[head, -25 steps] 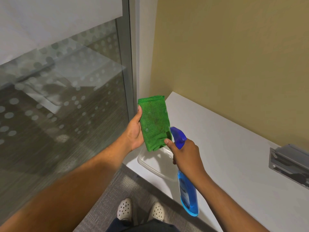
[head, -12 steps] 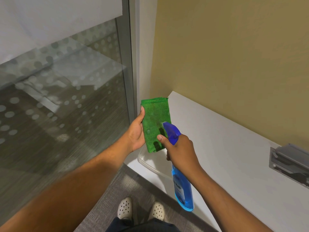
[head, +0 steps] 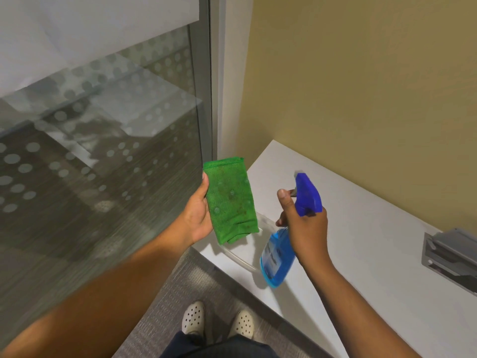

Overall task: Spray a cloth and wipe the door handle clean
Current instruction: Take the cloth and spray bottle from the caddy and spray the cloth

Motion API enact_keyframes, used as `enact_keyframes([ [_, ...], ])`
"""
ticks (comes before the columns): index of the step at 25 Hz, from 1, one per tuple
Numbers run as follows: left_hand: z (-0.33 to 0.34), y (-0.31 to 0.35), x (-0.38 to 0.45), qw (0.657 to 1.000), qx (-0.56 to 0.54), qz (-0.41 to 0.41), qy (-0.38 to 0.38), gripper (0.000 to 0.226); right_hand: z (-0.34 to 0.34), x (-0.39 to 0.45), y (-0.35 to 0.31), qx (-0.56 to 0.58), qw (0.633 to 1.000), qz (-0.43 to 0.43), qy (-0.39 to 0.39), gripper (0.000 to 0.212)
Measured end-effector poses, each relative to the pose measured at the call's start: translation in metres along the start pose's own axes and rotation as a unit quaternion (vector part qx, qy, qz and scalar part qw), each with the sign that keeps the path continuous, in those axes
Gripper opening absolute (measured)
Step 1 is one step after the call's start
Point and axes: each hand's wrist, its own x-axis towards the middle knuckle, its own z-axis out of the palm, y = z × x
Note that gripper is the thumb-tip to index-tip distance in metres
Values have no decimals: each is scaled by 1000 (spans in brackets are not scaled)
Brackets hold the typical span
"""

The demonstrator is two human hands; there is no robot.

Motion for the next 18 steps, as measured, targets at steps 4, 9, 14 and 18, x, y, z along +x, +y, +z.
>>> enact_keyframes([
  [4,-25,-8,-15,1000,-22,4,12,80,6,14,16,27,999,-13,14,16],
  [9,-41,-18,-31,998,-46,-6,33,80,17,23,56,33,999,-6,-30,27],
  [14,-47,-24,-41,997,-54,-11,60,80,21,26,95,16,996,-10,-82,28],
  [18,-43,-27,-44,996,-52,-8,72,80,20,30,116,17,995,-6,-97,29],
])
